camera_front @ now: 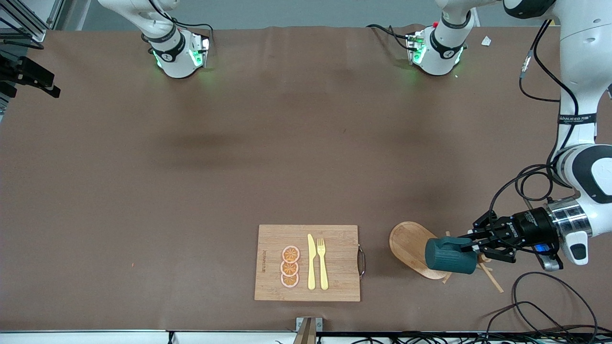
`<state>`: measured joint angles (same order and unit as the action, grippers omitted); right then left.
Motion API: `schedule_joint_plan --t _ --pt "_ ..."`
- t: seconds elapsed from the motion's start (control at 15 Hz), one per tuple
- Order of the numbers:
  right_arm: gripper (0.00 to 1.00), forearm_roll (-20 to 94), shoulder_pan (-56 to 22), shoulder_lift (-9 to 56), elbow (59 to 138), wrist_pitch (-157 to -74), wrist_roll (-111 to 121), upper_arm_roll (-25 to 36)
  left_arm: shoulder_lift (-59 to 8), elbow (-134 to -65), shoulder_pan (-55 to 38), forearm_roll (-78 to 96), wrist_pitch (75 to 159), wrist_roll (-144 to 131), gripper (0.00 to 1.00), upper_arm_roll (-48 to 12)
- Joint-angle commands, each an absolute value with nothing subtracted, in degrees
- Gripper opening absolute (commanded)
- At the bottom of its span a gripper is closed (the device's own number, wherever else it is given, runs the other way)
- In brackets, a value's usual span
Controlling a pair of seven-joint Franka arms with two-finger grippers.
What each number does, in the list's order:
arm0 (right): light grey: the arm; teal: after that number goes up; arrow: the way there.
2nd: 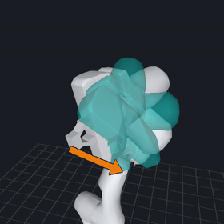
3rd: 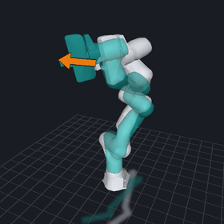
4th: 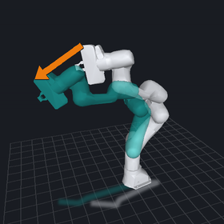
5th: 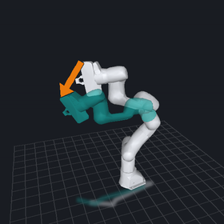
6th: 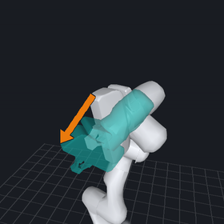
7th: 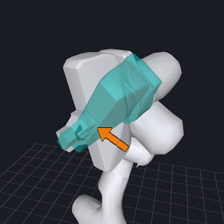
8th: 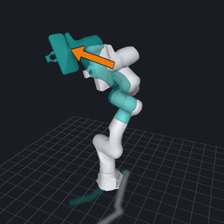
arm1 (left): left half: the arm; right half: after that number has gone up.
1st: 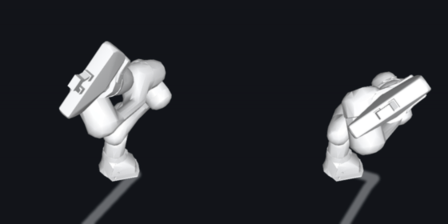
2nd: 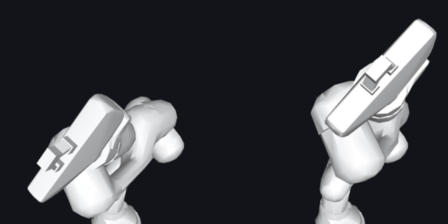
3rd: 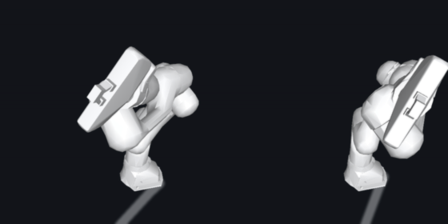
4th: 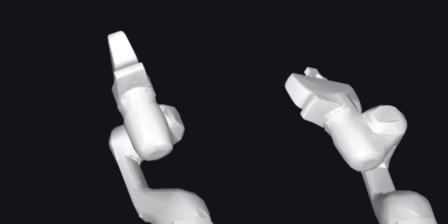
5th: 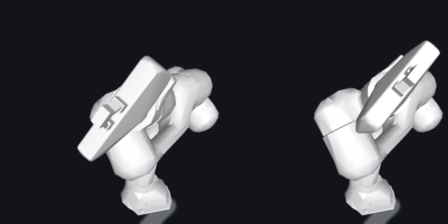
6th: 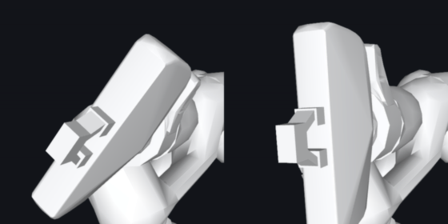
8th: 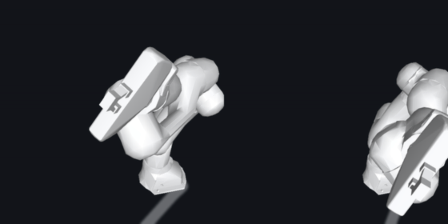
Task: Pass cup and hang on rack
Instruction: 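Tilt the mug onto a rack peg with the left gripper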
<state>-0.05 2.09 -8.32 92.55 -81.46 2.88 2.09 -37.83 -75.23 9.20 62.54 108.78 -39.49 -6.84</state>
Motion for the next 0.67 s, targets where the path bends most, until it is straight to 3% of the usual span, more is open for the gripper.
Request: schedule_joint_plan --t 0.0,0.6 --pt "1.0 0.8 3.2 -8.4 92.0 -81.2 3.1 1.5 -38.6 -75.1 9.4 65.9 108.1 -38.3 0.04 -7.3" --pt "1.0 1.8 3.2 -8.4 91.4 -80.9 1.2 1.5 -40.1 -75.1 9.4 66.1 108.1 -38.2 0.07 -7.3"
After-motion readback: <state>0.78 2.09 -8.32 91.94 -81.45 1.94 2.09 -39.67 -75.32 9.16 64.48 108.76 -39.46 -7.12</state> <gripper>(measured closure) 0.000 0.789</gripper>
